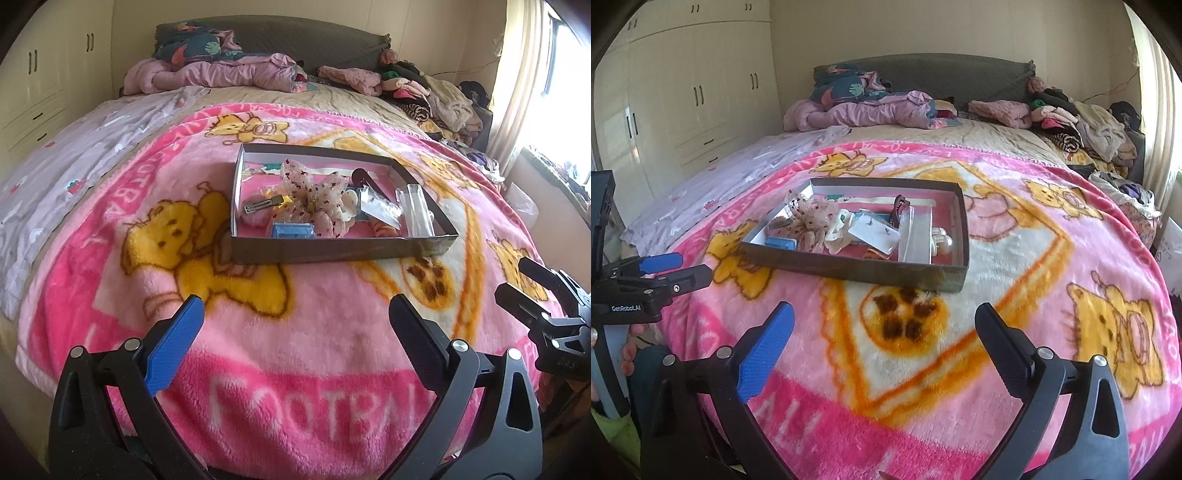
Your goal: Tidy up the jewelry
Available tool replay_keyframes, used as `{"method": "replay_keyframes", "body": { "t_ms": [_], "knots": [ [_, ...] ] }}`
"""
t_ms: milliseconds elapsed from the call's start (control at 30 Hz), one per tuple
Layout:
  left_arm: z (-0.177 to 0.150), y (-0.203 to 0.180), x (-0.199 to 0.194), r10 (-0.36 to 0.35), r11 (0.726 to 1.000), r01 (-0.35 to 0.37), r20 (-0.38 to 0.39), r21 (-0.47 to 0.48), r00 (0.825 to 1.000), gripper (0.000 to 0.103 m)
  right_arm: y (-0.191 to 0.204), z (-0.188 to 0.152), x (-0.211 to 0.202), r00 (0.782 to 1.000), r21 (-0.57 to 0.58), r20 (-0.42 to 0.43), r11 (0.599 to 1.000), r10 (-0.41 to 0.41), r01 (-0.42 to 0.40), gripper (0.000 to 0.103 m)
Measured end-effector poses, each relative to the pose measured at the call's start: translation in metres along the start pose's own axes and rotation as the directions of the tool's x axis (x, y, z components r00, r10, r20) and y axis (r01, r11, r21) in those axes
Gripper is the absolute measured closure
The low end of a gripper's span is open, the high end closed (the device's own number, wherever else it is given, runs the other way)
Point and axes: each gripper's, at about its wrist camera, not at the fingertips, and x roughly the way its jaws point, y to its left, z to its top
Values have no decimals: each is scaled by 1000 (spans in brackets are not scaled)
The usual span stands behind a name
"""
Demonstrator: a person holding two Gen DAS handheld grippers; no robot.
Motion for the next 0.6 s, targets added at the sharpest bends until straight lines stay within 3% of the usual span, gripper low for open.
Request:
{"method": "replay_keyframes", "body": {
  "t_ms": [600],
  "knots": [
    [-8,-1,-6,1,1000,-1,1,1,1000,11,3,-11,-2,1000,3,-11,1000,3,-3,7]
  ]
}}
